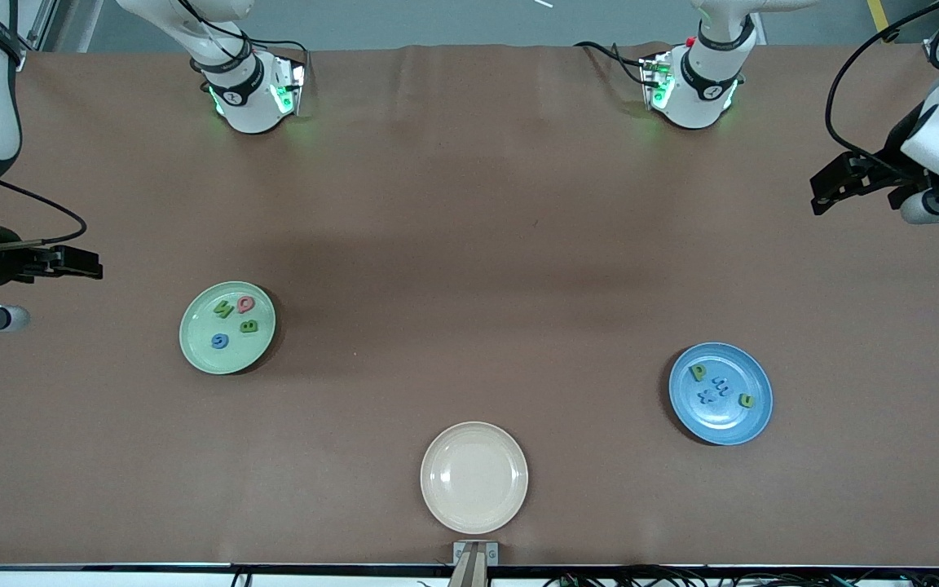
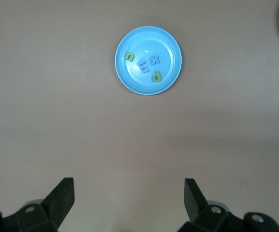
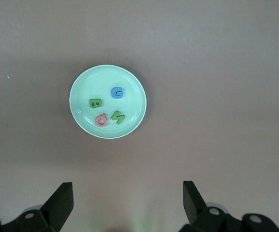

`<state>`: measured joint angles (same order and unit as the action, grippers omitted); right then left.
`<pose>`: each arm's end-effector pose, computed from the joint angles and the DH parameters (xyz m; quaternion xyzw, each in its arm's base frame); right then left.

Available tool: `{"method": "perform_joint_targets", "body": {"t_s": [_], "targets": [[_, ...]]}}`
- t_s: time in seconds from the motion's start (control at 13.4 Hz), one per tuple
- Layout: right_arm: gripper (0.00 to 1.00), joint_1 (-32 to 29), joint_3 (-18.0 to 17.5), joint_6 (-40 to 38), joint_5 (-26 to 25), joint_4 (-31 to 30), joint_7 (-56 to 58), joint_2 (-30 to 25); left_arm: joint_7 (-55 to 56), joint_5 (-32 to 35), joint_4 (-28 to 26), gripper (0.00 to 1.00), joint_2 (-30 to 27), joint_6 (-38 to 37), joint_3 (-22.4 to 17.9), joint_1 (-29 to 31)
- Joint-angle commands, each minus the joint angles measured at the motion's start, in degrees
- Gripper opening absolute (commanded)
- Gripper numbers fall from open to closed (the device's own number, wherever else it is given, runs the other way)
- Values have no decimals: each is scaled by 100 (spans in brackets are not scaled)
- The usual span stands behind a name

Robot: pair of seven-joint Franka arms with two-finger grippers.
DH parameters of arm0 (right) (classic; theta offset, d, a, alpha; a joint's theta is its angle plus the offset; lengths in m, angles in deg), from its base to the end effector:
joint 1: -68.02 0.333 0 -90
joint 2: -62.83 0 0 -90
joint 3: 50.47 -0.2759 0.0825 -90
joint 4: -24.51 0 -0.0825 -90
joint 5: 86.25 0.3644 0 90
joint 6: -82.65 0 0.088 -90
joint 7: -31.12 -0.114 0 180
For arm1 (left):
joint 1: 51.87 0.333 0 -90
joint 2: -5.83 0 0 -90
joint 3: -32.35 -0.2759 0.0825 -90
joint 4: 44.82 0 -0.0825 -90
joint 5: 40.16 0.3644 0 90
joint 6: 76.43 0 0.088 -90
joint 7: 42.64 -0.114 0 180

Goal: Sort upper and lower case letters into plates

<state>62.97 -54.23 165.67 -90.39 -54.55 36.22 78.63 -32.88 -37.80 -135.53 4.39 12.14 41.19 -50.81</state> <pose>0.5868 -0.0266 0.4982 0.9938 0.0321 -0.1042 0.0213 0.5212 -0.0673 0.5829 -0.9996 -0.0177 0.0027 0.0232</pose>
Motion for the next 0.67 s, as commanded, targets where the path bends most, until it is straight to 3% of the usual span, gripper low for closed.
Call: {"method": "perform_joint_targets", "body": {"t_s": [0.0, 0.3, 0.6], "targets": [[100, -5, -2, -154, 71, 40, 175, -120, -18, -105, -473, 100, -286, 353, 47, 34], [100, 30, 77, -75, 71, -224, 387, -393, -132, -105, -324, 100, -199, 363, 30, 35], [100, 416, 464, 161, 71, -680, 387, -814, -114, -26, -184, 100, -85, 311, -5, 34]]}}
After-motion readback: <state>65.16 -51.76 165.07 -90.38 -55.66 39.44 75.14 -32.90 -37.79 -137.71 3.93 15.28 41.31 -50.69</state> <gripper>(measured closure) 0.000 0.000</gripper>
